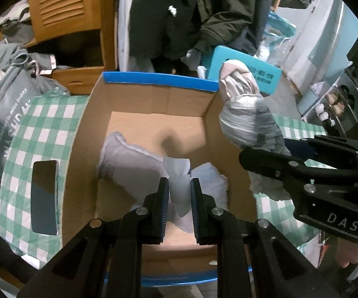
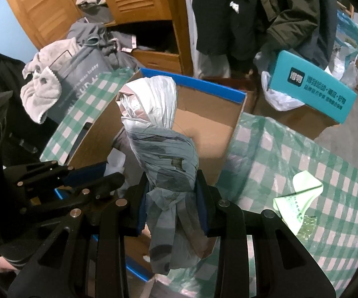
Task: Organize soft objects
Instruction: 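Open the left tool dropping the tissue while the right releases the grey bundle into the box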
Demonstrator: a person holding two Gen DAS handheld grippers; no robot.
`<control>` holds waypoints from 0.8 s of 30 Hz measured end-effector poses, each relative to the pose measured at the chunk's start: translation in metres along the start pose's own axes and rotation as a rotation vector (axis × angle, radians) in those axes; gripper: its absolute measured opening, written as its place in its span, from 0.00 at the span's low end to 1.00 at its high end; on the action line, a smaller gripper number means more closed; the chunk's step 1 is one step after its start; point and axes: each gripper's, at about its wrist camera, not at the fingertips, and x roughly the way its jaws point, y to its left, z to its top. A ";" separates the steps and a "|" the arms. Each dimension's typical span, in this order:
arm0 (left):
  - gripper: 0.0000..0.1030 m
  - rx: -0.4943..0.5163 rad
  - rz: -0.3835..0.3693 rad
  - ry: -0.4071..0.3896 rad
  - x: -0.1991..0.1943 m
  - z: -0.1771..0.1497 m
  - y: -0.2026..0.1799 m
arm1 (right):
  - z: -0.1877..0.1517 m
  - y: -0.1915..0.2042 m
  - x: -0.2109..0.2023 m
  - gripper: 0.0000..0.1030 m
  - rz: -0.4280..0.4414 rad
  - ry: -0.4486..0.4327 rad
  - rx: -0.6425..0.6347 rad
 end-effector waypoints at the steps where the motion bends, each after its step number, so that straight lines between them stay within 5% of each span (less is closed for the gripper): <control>1: 0.17 -0.004 0.006 0.002 0.001 0.000 0.002 | 0.001 0.001 0.003 0.31 0.003 0.006 0.000; 14: 0.27 -0.051 0.060 0.020 0.010 0.001 0.020 | 0.009 0.006 0.027 0.33 0.041 0.052 0.011; 18: 0.45 -0.049 0.082 0.006 0.006 0.001 0.018 | 0.010 0.007 0.029 0.48 0.036 0.045 0.015; 21: 0.45 -0.041 0.075 0.010 0.004 0.002 0.016 | 0.010 0.005 0.025 0.59 0.043 0.033 0.019; 24: 0.45 -0.035 0.073 0.008 0.003 0.003 0.014 | 0.010 0.002 0.019 0.59 0.032 0.022 0.021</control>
